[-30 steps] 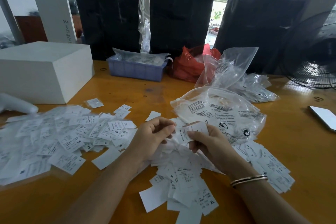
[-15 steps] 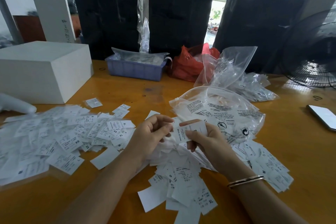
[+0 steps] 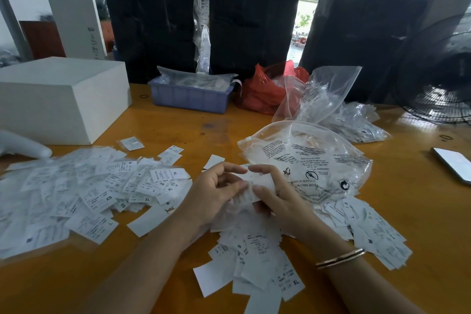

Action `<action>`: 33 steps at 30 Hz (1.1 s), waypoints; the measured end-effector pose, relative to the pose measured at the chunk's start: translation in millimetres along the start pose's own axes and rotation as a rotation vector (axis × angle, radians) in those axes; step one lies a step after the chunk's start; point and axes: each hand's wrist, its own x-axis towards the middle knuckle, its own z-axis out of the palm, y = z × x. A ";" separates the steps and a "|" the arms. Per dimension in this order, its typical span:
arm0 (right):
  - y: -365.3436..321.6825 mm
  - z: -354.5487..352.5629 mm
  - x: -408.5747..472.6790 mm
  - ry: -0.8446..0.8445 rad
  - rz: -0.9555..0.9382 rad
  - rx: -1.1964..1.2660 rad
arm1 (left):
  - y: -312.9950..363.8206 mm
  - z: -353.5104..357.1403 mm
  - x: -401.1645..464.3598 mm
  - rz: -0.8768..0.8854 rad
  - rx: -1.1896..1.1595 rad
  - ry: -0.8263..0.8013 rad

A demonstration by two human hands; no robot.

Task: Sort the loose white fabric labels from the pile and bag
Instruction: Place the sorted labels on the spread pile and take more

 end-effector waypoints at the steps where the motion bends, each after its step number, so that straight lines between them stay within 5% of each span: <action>1: 1.4 2.1 0.7 -0.002 0.001 -0.024 | 0.1 0.3 -0.1 -0.002 -0.002 0.012; 5: 3.1 1.9 2.8 0.078 -0.023 -0.050 | -0.7 0.4 0.2 -0.001 -0.030 0.101; 12: 7.2 22.2 4.5 -0.094 -0.027 -0.310 | -1.8 2.2 -2.6 -0.026 -0.032 0.015; 18: 2.4 13.0 6.5 0.087 -0.059 -0.267 | -2.0 -2.6 1.7 0.030 0.054 0.167; 24: 7.1 25.5 5.8 0.023 -0.099 -0.450 | -4.0 0.2 0.3 0.043 0.080 0.148; 33: 9.5 7.1 8.7 0.228 -0.081 -0.209 | -2.4 -7.0 3.6 0.051 0.254 0.084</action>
